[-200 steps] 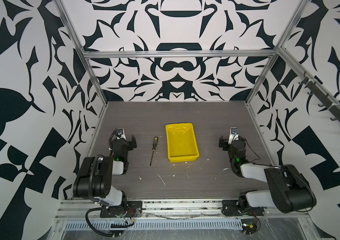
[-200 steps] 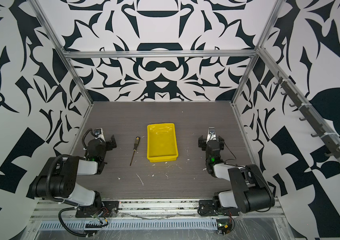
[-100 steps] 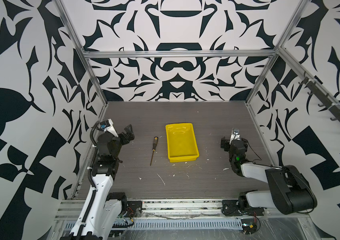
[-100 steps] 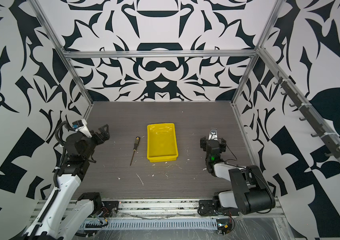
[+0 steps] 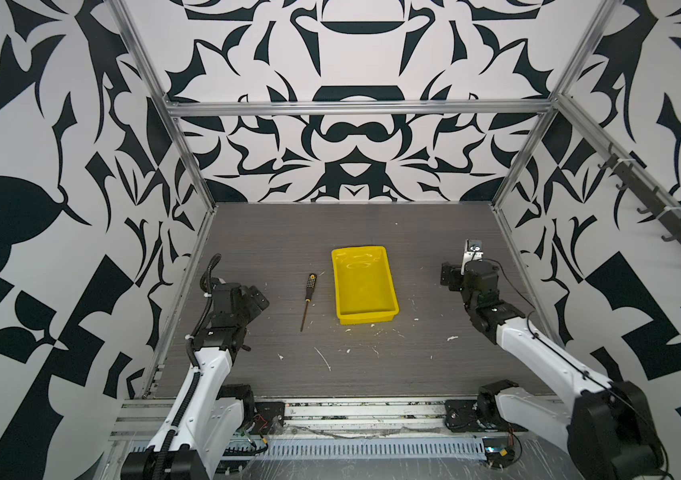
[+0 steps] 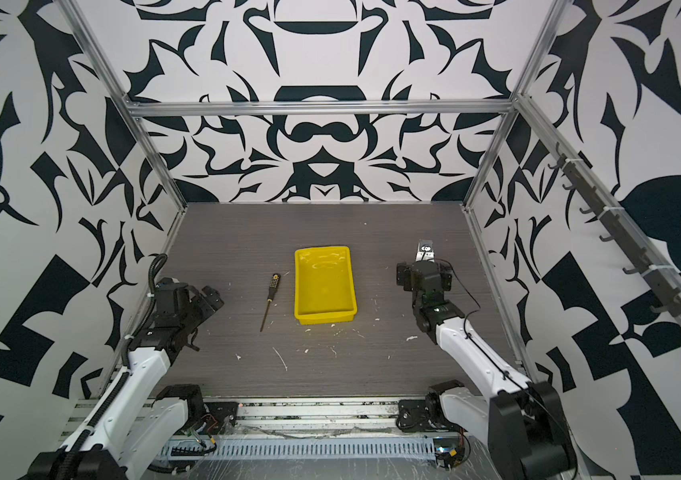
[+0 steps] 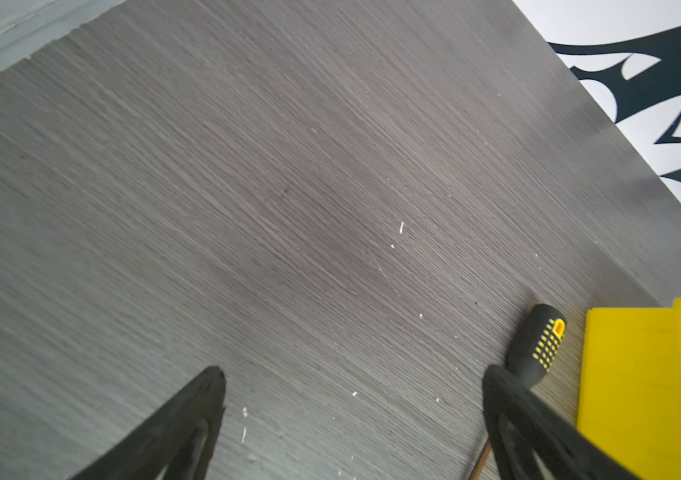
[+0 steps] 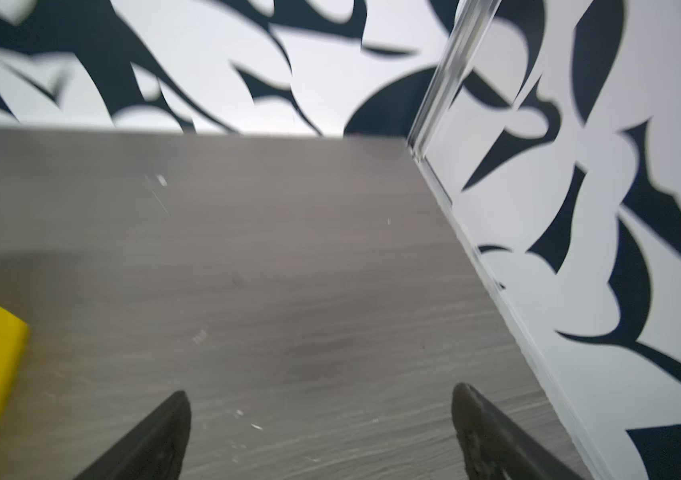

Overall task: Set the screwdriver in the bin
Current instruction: 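Raise the left arm toward the screwdriver while the right arm shifts slightly outward, then lower the left gripper over the screwdriver handle and close on it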

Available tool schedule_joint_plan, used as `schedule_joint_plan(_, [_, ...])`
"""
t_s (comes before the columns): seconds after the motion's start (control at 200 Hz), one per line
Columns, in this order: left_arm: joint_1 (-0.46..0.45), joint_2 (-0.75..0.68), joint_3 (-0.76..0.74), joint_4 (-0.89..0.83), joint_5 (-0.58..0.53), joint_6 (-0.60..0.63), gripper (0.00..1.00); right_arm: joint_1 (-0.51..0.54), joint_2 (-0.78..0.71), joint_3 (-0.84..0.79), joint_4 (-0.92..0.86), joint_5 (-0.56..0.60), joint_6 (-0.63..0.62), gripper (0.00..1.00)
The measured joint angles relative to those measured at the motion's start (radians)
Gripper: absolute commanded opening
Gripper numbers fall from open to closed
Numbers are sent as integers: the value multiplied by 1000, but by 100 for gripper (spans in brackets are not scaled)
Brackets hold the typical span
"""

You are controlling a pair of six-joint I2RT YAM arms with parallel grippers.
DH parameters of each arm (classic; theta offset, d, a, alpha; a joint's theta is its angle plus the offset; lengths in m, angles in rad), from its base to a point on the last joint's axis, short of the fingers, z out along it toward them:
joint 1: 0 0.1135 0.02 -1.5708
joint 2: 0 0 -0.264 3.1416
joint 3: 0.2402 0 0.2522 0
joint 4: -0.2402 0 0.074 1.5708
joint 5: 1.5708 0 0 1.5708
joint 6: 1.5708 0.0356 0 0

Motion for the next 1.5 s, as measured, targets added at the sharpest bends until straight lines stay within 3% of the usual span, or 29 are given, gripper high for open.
schedule_joint_plan(0.11, [0, 35, 7, -1, 5, -4, 99, -12, -26, 70, -176, 9, 135, 100])
schedule_joint_plan(0.285, [0, 39, 16, -6, 24, -3, 99, -30, 30, 48, -347, -50, 267, 100])
schedule_joint_plan(0.42, [0, -29, 15, -34, -13, -15, 99, -8, 7, -30, -398, -105, 339, 100])
schedule_joint_plan(0.65, [0, -204, -17, -58, -133, -93, 99, 171, -149, -177, -427, -32, 427, 100])
schedule_joint_plan(0.75, [0, -277, -69, -60, -167, -123, 99, 190, -217, -203, -402, -21, 428, 100])
schedule_joint_plan(0.98, [0, -338, -100, -68, -81, -143, 99, 190, -228, -206, -393, 32, 446, 100])
schedule_joint_plan(1.15, [0, -262, -134, 4, 57, -276, 99, 190, -278, -206, -432, 87, 475, 100])
schedule_joint_plan(1.29, [-17, -118, -103, 42, 144, -294, 99, 190, -408, -237, -430, 114, 499, 100])
schedule_joint_plan(1.36, [-82, -24, -54, 55, 151, -285, 100, 190, -476, -272, -428, 120, 516, 100])
schedule_joint_plan(1.5, [-285, 189, 107, 67, 106, -250, 90, 190, -608, -334, -431, 124, 535, 100])
